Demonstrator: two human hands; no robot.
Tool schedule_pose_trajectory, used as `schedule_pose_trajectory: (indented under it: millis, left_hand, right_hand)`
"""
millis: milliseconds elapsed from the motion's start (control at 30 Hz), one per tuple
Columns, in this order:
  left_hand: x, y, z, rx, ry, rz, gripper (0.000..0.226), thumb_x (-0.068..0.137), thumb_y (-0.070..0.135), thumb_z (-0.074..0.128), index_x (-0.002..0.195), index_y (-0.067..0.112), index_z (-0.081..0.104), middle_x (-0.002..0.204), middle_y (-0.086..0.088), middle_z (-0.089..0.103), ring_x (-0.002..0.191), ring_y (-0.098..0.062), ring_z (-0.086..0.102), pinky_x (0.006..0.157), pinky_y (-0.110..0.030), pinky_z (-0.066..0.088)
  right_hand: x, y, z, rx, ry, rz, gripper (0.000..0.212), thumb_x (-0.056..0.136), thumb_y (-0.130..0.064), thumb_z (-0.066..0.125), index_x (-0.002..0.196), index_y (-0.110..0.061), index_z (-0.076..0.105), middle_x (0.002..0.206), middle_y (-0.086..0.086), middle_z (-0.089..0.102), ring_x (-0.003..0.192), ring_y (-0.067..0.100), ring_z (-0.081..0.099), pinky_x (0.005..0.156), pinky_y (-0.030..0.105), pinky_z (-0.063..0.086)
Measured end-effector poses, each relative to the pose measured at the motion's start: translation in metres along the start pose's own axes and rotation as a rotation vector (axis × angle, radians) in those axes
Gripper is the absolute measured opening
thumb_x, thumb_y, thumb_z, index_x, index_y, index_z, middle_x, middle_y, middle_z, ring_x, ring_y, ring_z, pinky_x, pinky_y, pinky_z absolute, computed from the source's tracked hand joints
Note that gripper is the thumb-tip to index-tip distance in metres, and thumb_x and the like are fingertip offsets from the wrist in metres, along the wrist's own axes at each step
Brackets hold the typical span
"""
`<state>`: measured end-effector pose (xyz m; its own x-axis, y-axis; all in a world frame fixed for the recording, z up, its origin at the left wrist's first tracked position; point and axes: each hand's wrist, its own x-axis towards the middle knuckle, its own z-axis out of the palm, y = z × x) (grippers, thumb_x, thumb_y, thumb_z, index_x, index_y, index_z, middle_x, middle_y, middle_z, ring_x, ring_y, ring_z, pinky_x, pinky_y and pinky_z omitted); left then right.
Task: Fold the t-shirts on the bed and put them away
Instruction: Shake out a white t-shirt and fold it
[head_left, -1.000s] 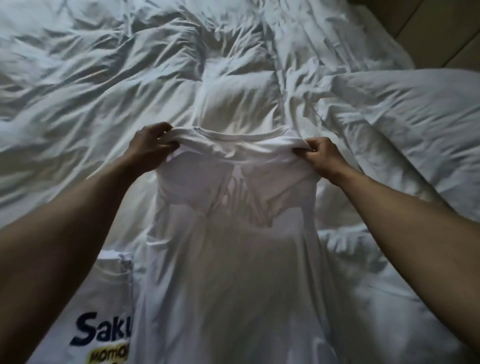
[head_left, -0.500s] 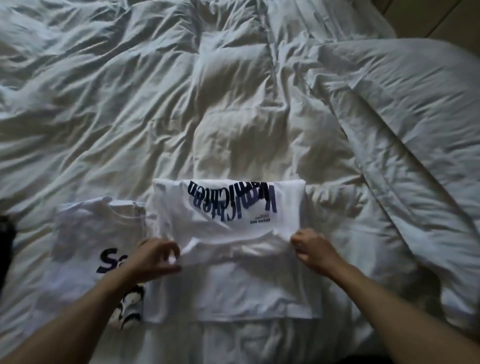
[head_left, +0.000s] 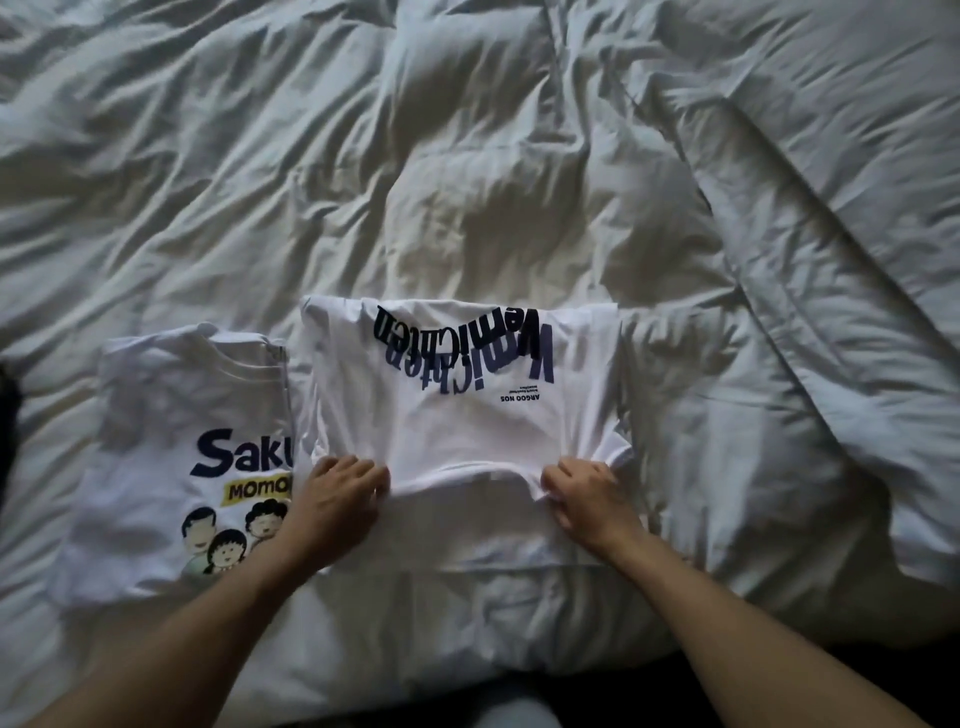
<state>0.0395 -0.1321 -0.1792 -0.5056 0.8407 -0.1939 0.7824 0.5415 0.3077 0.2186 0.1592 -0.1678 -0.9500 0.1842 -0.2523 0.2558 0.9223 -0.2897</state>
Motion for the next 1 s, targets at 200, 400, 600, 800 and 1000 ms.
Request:
schedule_pose_trajectory:
  millis: [200, 400, 600, 800, 1000]
  left_hand:
    - [-0.034, -0.003, 0.021, -0.024, -0.177, 0.160, 0.028, 0.065, 0.031, 0.067, 0.085, 0.033, 0.047, 0.078, 0.013, 0.059, 0.071, -0.011, 0.059, 0.063, -0.026, 0.049]
    - [-0.008, 0.009, -0.008, -0.246, 0.097, -0.024, 0.024, 0.090, 0.051, 0.061, 0.092, 0.027, 0.059, 0.077, 0.014, 0.053, 0.062, 0.001, 0.049, 0.058, -0.009, 0.033]
    - [0.081, -0.031, -0.035, -0.427, 0.402, -0.851, 0.032, 0.092, 0.024, 0.062, 0.118, 0.007, 0.055, 0.118, -0.017, 0.053, 0.107, -0.033, 0.050, 0.085, -0.039, 0.040]
    - [0.142, -0.063, -0.049, -0.803, 0.472, -1.133, 0.055, 0.086, 0.036, 0.066, 0.132, 0.009, 0.053, 0.123, -0.014, 0.061, 0.109, -0.031, 0.057, 0.093, -0.037, 0.047]
    - [0.152, -0.078, -0.048, -1.024, 0.522, -1.049, 0.017, 0.086, 0.028, 0.070, 0.095, 0.013, 0.068, 0.079, -0.004, 0.062, 0.077, -0.019, 0.055, 0.063, -0.026, 0.043]
  right_hand:
    - [-0.042, 0.011, 0.024, -0.168, 0.006, -0.195, 0.009, 0.073, -0.029, 0.049, 0.081, -0.028, 0.046, 0.071, -0.005, 0.057, 0.065, 0.018, 0.060, 0.069, 0.030, 0.031]
    - [-0.019, 0.001, 0.000, 0.185, -0.061, 0.109, 0.069, 0.084, -0.070, 0.035, 0.128, -0.023, 0.059, 0.114, 0.001, 0.067, 0.091, 0.027, 0.069, 0.075, 0.036, 0.053]
    - [0.080, 0.016, -0.027, 0.282, 0.360, 0.693, 0.057, 0.085, -0.038, 0.069, 0.129, -0.007, 0.052, 0.125, 0.020, 0.053, 0.112, 0.041, 0.053, 0.090, 0.046, 0.044]
    - [0.151, 0.050, -0.052, 0.623, 0.349, 0.891, 0.068, 0.089, -0.040, 0.068, 0.141, -0.006, 0.040, 0.140, 0.019, 0.050, 0.127, 0.037, 0.048, 0.100, 0.038, 0.039]
    - [0.168, 0.075, -0.042, 0.756, 0.426, 0.943, 0.030, 0.092, -0.030, 0.064, 0.075, -0.013, 0.048, 0.073, 0.004, 0.053, 0.082, 0.029, 0.053, 0.071, 0.031, 0.037]
